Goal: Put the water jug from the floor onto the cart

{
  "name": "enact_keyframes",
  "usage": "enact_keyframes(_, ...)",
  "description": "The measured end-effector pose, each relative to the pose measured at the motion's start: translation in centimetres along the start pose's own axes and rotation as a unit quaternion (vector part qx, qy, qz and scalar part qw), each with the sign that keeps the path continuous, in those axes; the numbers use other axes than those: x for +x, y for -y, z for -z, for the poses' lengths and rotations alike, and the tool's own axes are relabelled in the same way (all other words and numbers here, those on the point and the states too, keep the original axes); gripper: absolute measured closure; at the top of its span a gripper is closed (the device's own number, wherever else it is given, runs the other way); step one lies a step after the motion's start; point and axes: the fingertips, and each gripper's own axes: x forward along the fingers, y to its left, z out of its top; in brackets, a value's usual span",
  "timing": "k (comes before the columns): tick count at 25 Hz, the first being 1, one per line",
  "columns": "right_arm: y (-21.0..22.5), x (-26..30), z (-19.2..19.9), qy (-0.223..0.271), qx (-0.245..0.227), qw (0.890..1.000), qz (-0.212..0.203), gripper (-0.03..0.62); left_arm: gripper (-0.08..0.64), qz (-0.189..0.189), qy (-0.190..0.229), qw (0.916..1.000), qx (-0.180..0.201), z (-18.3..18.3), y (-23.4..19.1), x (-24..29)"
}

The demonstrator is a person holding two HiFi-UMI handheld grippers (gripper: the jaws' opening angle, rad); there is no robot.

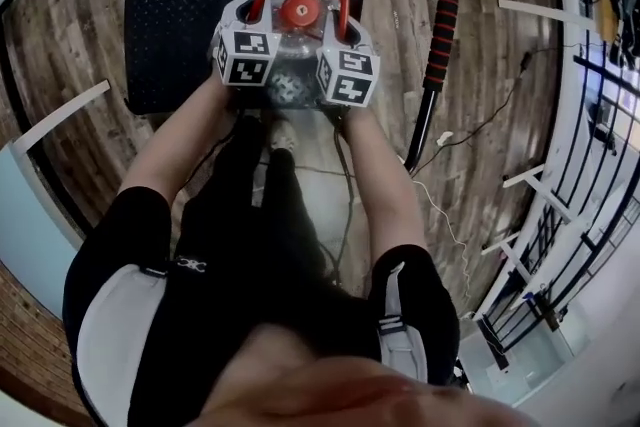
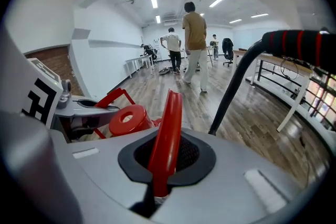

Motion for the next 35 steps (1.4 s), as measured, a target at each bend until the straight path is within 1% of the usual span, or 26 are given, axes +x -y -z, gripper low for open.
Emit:
enact_keyframes(4, 1.2, 2.9, 0.8, -0.003, -0.007, 1.0, 0.015, 0.569, 0.557, 0.002, 0.007, 1.0, -0.003, 1.4, 0.0, 3.1)
enact_keyframes(7, 2.3, 4.0, 0.9, 0.009, -0.012, 0.999, 0.035, 0.577, 0.558, -0.004, 0.014, 0.9998, -0.011, 1.9, -0.5, 4.4)
enact_keyframes(12, 3.9, 5.0, 0.2, 0.009, 0.013, 0.998, 0.061, 0.577, 0.547, 0.024, 0.01, 0.9988, -0.042, 1.5, -0.7, 5.7)
enact_keyframes(16, 4.5, 4.9, 0.9, -0.003, 0.038, 0.997, 0.071, 0.572, 0.52, 0.039, 0.006, 0.9979, -0.051, 1.2, 0.2, 5.4)
enact_keyframes(17, 4.5, 4.8, 1.1, -0.004, 0.041, 0.997, 0.071, 0.537, 0.506, 0.044, 0.006, 0.9977, -0.052, 1.1, 0.4, 5.3)
enact_keyframes(18, 4.5, 4.6, 1.0, -0.002, 0.042, 0.997, 0.071, 0.468, 0.487, 0.049, 0.008, 0.9973, -0.053, 1.0, 0.5, 5.1)
enact_keyframes(19, 4.5, 4.3, 0.9, 0.002, 0.042, 0.996, 0.073, 0.432, 0.456, 0.054, 0.01, 0.9969, -0.056, 0.8, 0.6, 4.9)
enact_keyframes(21, 4.8, 3.3, 0.3, 0.013, 0.038, 0.996, 0.081, 0.401, 0.408, 0.056, 0.02, 0.996, -0.066, 0.2, 0.6, 4.0)
enact_keyframes(22, 5.0, 2.7, -0.1, 0.021, 0.033, 0.995, 0.087, 0.378, 0.403, 0.054, 0.027, 0.9957, -0.07, -0.1, 0.6, 3.5)
enact_keyframes(25, 5.3, 0.9, -1.7, 0.047, 0.02, 0.994, 0.099, 0.37, 0.391, 0.044, 0.047, 0.9949, -0.077, -1.2, 0.3, 1.8)
enact_keyframes(27, 5.1, -0.6, -2.9, 0.063, 0.019, 0.993, 0.098, 0.375, 0.394, 0.036, 0.053, 0.9948, -0.079, -1.9, 0.2, 0.6)
enact_keyframes(28, 4.9, -1.4, -3.5, 0.072, 0.023, 0.992, 0.097, 0.394, 0.398, 0.031, 0.056, 0.9948, -0.08, -2.3, 0.2, -0.2)
enact_keyframes(29, 4.7, -2.4, -4.0, 0.082, 0.032, 0.991, 0.096, 0.42, 0.416, 0.027, 0.057, 0.9946, -0.082, -2.7, 0.1, -1.0)
enact_keyframes(30, 4.3, -3.4, -4.4, 0.09, 0.044, 0.991, 0.093, 0.456, 0.455, 0.024, 0.057, 0.9943, -0.087, -2.9, 0.1, -1.8)
enact_keyframes(31, 3.9, -4.4, -4.8, 0.099, 0.058, 0.99, 0.088, 0.502, 0.512, 0.021, 0.058, 0.9939, -0.091, -3.2, 0.1, -2.7)
enact_keyframes(32, 3.4, -5.5, -5.1, 0.108, 0.072, 0.988, 0.079, 0.562, 0.56, 0.019, 0.058, 0.9938, -0.093, -3.5, 0.2, -3.6)
enact_keyframes(33, 2.8, -6.6, -5.4, 0.117, 0.083, 0.987, 0.069, 0.577, 0.56, 0.02, 0.059, 0.9939, -0.091, -4.0, 0.4, -4.7)
enact_keyframes(35, 1.6, -8.8, -5.9, 0.13, 0.09, 0.986, 0.048, 0.578, 0.56, 0.021, 0.058, 0.9946, -0.084, -4.8, 1.1, -6.9)
